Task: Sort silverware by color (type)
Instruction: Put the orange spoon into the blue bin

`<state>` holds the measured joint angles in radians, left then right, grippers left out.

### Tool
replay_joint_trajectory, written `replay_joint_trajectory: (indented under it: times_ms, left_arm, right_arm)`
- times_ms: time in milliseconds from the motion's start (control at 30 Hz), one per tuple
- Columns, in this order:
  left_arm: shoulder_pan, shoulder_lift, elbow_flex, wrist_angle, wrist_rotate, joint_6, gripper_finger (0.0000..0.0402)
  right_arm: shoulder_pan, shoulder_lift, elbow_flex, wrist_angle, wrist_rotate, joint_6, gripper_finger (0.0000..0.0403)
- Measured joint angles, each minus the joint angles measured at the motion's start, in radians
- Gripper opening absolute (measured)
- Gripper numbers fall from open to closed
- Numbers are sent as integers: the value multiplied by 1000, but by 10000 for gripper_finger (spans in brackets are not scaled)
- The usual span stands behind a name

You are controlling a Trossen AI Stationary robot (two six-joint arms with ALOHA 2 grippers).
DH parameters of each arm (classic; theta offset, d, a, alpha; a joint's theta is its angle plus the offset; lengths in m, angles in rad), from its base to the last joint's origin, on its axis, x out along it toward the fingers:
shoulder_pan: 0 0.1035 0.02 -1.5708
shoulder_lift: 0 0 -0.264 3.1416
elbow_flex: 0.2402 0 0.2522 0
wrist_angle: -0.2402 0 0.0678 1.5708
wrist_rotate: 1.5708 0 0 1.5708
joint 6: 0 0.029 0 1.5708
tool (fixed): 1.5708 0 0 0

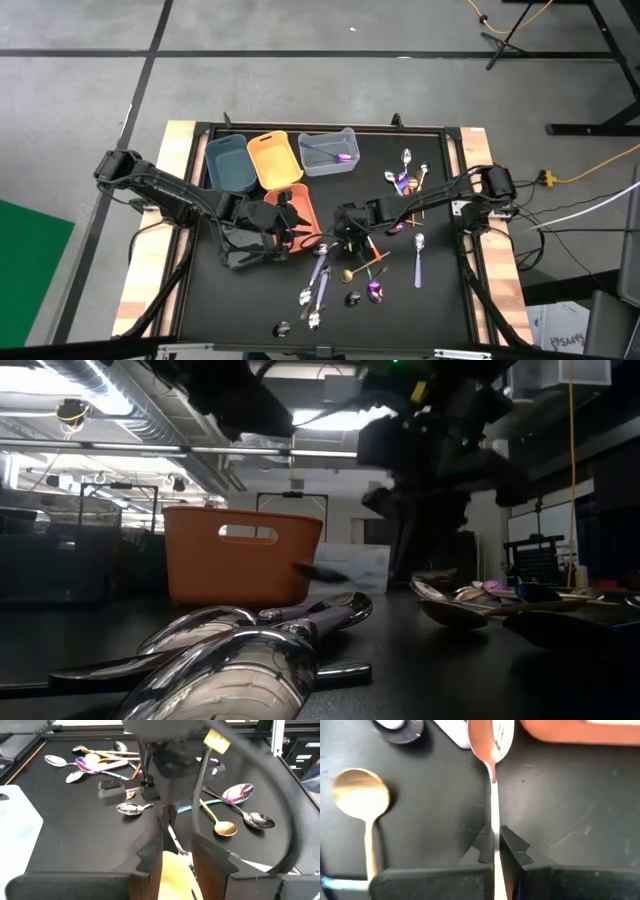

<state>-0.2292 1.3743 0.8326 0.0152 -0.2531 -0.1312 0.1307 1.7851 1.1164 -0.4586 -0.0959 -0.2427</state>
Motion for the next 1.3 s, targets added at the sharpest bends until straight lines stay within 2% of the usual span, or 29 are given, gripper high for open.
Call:
replay_joint_trajectory:
  times_ms: [133, 233, 400, 533, 667, 833, 1033, 1300]
  left_arm:
    - [7, 0, 0, 1, -39, -61, 96]
    - [24, 0, 0, 1, -43, -135, 96]
    - [62, 0, 0, 1, -9, -256, 96]
    - [92, 0, 0, 1, 16, -285, 96]
    - [113, 0, 0, 1, 45, -285, 96]
    - [129, 0, 0, 1, 53, -285, 96]
    - [134, 0, 0, 1, 54, -286, 96]
    - [134, 0, 0, -6, 54, -285, 96]
  right_arm:
    - [0, -49, 0, -37, 12, -50, 0]
    - [0, -88, 0, -48, 70, -105, 1]
    - [0, -142, 2, -19, 188, -212, 1]
    - [0, -154, 3, -12, 243, -240, 1]
    - [0, -153, 3, -45, 227, -237, 1]
    - [0, -151, 3, -49, 190, -135, 0]
    - [0, -137, 3, -44, 256, 56, 11]
    - [0, -76, 3, -32, 261, 219, 101]
